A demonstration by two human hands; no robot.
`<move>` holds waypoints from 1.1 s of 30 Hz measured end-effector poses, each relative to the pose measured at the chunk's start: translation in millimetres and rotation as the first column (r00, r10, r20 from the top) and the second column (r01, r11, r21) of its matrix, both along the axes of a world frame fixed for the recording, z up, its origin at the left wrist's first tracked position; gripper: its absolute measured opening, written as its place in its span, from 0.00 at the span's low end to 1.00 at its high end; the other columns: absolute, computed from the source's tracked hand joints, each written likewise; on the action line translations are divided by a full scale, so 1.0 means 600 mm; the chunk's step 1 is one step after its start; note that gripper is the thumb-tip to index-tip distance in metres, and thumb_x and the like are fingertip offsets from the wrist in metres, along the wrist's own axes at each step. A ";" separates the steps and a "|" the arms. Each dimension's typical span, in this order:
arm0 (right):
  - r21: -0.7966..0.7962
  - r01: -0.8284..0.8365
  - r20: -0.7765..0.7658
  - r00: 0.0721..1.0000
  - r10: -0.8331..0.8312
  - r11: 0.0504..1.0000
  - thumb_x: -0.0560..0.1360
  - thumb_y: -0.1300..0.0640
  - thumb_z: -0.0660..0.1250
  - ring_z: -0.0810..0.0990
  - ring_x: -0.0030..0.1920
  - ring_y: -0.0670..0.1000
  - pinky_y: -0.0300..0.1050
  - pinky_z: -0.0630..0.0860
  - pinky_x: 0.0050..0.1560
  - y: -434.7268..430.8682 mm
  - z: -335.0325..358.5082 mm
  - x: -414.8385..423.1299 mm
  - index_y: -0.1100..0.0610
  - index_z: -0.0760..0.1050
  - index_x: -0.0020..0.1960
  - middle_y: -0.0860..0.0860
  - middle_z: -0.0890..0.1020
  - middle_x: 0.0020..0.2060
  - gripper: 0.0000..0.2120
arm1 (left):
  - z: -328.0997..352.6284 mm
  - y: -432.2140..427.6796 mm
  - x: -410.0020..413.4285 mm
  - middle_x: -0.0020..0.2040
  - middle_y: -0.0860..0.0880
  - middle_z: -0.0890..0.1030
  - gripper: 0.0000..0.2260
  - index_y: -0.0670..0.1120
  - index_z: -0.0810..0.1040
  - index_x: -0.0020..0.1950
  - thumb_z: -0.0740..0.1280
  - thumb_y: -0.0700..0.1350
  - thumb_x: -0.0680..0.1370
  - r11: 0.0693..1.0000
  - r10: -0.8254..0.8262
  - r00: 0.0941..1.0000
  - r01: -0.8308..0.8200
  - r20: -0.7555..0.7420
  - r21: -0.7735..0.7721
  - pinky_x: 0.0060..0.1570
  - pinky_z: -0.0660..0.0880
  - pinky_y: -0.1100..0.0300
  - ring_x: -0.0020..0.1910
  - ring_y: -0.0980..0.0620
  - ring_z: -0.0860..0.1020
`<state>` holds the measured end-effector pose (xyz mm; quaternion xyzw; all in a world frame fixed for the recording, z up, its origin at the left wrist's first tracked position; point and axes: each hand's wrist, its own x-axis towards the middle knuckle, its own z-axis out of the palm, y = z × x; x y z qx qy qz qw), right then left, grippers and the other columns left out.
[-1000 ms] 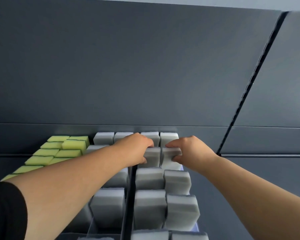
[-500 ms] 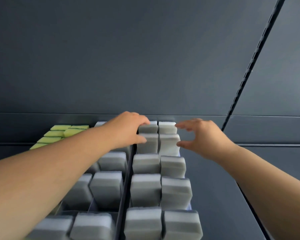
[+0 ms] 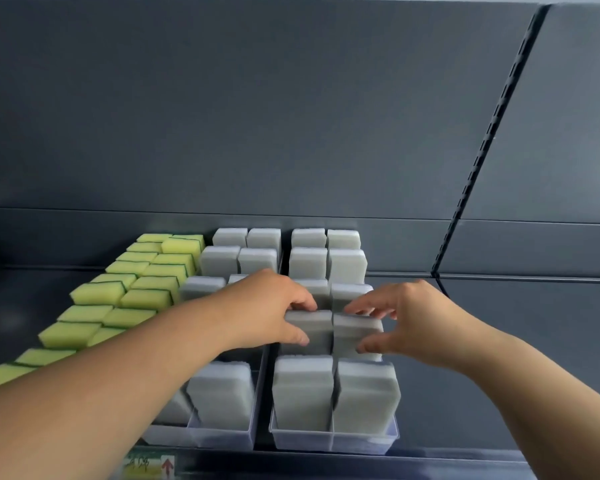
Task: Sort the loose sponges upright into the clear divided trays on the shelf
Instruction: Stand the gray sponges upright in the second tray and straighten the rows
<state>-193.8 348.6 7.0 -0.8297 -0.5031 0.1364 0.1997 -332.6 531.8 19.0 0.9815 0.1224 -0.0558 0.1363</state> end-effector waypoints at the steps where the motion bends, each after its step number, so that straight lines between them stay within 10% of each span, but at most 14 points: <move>1: -0.015 0.001 0.008 1.000 -0.001 1.000 0.65 0.45 0.76 0.78 0.49 0.38 0.36 0.75 0.54 -0.001 -0.001 -0.003 0.37 0.78 0.57 0.34 0.81 0.48 0.21 | -0.003 -0.001 -0.001 0.57 0.59 0.79 0.21 0.59 0.75 0.63 0.73 0.54 0.71 1.000 0.007 1.000 -0.007 0.004 -0.011 0.57 0.75 0.57 0.54 0.58 0.76; 18: 0.128 0.092 0.025 0.995 -0.096 0.988 0.67 0.45 0.75 0.78 0.49 0.35 0.35 0.75 0.55 -0.019 0.013 -0.026 0.40 0.78 0.56 0.29 0.77 0.44 0.19 | -0.005 -0.006 -0.042 0.61 0.59 0.78 0.24 0.57 0.73 0.66 0.73 0.53 0.71 0.989 0.062 0.993 -0.047 0.105 -0.140 0.58 0.71 0.65 0.57 0.62 0.75; 26: 0.262 0.114 0.052 0.990 -0.132 0.958 0.71 0.49 0.73 0.79 0.48 0.37 0.37 0.75 0.55 0.060 0.043 -0.071 0.43 0.80 0.53 0.36 0.82 0.46 0.12 | 0.018 0.118 -0.139 0.53 0.55 0.82 0.12 0.51 0.80 0.58 0.68 0.42 0.76 0.941 0.338 0.851 -0.302 0.402 -0.153 0.54 0.72 0.67 0.50 0.59 0.79; 33: 0.102 0.072 0.133 0.987 -0.085 0.992 0.74 0.53 0.70 0.78 0.51 0.41 0.23 0.70 0.47 0.185 0.039 -0.118 0.44 0.78 0.58 0.40 0.81 0.50 0.13 | 0.003 0.209 -0.146 0.60 0.54 0.80 0.14 0.54 0.78 0.62 0.69 0.48 0.76 0.962 0.261 0.927 -0.273 0.271 0.009 0.53 0.66 0.66 0.59 0.54 0.76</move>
